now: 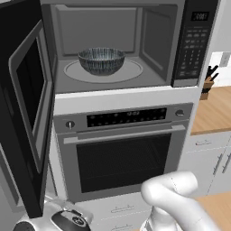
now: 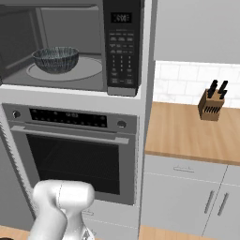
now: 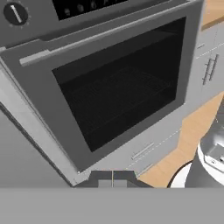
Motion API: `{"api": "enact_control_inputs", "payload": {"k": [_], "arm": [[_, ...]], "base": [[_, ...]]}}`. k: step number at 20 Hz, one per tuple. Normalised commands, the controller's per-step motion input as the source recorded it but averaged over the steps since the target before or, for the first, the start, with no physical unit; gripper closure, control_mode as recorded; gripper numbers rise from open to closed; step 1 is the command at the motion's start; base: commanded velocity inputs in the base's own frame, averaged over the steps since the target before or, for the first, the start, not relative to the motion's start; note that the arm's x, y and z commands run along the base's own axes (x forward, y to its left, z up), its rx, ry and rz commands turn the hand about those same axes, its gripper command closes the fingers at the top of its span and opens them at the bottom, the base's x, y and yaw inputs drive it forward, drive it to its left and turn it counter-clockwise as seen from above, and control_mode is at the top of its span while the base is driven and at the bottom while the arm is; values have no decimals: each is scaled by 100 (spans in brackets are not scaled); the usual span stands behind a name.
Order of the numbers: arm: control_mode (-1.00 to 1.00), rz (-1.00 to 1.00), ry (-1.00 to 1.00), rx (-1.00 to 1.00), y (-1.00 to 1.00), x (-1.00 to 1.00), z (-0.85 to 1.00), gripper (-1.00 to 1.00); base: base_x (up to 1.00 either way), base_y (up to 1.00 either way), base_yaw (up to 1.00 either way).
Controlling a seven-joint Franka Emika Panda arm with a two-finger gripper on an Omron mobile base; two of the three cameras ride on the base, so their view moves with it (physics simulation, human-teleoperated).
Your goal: Open the microwave, place the bowl with waffle inside the microwave, then close the microwave door and turn it on.
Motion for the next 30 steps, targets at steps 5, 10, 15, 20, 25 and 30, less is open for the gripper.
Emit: {"api": "enact_control_inputs", "payload": {"k": [5, 10, 15, 20, 25, 30], "arm": [[-100, -9, -25, -37, 0, 2, -8, 100], [-100, -17, -11, -25, 0, -40, 77, 100], [-100, -17, -6, -30, 21, -6, 81, 100], [-100, -14, -16, -35, 33, 0, 83, 100], [-100, -6, -29, -36, 32, -1, 86, 100], [-100, 0, -35, -22, 0, -4, 84, 100]], "base": [[0, 0, 0], [0, 0, 0], [0, 0, 0], [0, 0, 0], [0, 0, 0], [0, 0, 0]]}}
